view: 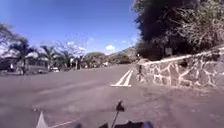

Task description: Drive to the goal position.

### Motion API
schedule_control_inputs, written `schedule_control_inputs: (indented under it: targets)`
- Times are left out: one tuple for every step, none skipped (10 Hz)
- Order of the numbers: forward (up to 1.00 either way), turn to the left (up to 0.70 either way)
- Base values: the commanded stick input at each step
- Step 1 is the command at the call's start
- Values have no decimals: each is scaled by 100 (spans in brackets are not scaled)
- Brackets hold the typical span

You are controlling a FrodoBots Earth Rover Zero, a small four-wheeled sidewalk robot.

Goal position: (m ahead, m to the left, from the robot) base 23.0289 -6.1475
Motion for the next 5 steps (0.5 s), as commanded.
schedule_control_inputs:
  targets:
    - [50, 0]
    - [50, 0]
    - [50, 0]
    - [50, 0]
    - [50, 0]
